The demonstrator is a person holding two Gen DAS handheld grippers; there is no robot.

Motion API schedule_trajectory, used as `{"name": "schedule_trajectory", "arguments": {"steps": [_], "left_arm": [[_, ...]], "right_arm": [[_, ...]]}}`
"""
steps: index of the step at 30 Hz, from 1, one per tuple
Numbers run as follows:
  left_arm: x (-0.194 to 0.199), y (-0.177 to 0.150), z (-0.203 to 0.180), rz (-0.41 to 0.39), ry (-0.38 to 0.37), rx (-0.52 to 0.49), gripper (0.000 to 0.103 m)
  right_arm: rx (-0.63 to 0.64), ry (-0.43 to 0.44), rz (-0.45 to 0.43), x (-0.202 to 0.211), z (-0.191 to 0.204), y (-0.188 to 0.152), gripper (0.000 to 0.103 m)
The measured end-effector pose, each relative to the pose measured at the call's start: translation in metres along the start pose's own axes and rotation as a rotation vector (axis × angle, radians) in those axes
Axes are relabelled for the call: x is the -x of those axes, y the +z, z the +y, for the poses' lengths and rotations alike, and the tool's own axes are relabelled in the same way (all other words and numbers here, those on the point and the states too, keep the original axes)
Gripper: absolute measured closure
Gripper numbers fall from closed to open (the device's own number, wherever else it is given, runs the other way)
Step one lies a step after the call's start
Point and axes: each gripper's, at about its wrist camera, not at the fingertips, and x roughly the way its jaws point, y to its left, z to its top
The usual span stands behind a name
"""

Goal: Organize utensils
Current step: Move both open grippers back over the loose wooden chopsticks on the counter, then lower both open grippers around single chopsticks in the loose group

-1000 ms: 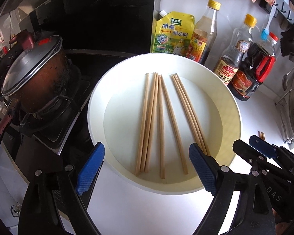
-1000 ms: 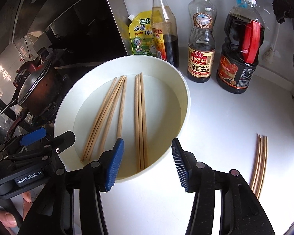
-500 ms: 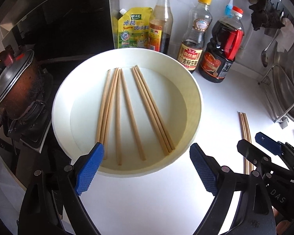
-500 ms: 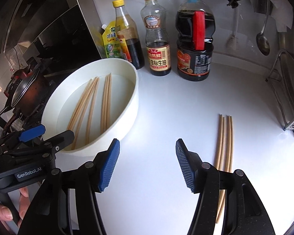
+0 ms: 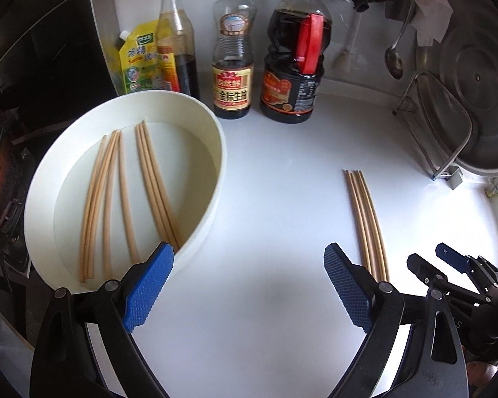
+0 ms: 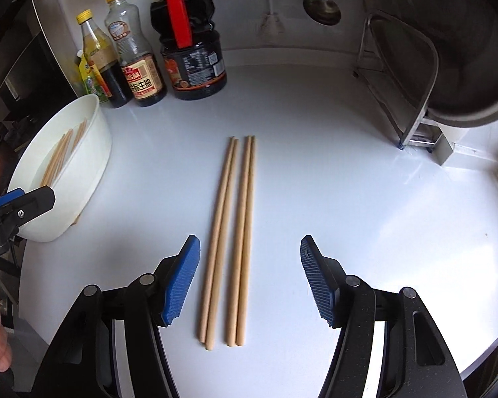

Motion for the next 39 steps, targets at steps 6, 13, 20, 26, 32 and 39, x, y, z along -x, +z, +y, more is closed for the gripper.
{"name": "schedule_trajectory", "arguments": {"steps": [6,13,20,26,32,39], "left_arm": [[-0.017,-0.008,-0.024,0.028,-0.005,-0.03,0.011],[-0.037,-0.019,-0.035,0.068,0.001,-0.033,0.011],[-0.046,-0.022,-0.039,0.081,0.006,-0.039,0.011],[-0.051,-0.021,-0.04,0.09,0.005,-0.038,0.011],[-0.055,-0.02,-0.044,0.094,0.004,-0.044,0.011],[-0.065,-0.021,-0.051,0.107,-0.01,-0.044,0.01]], "right_arm": [[-0.018,-0.015,0.017,-0.021,-0.021,-0.004,0.043],[-0.008,-0.016,0.037,-0.044,-0.02,-0.005,0.043],[0.004,-0.016,0.06,-0.056,-0.017,-0.006,0.043],[0.02,-0.033,0.054,-0.058,-0.015,-0.006,0.042],[0.079,-0.047,0.085,-0.06,-0.009,-0.011,0.042],[0.062,-0.062,0.064,-0.06,-0.019,-0.009,0.042]]}}
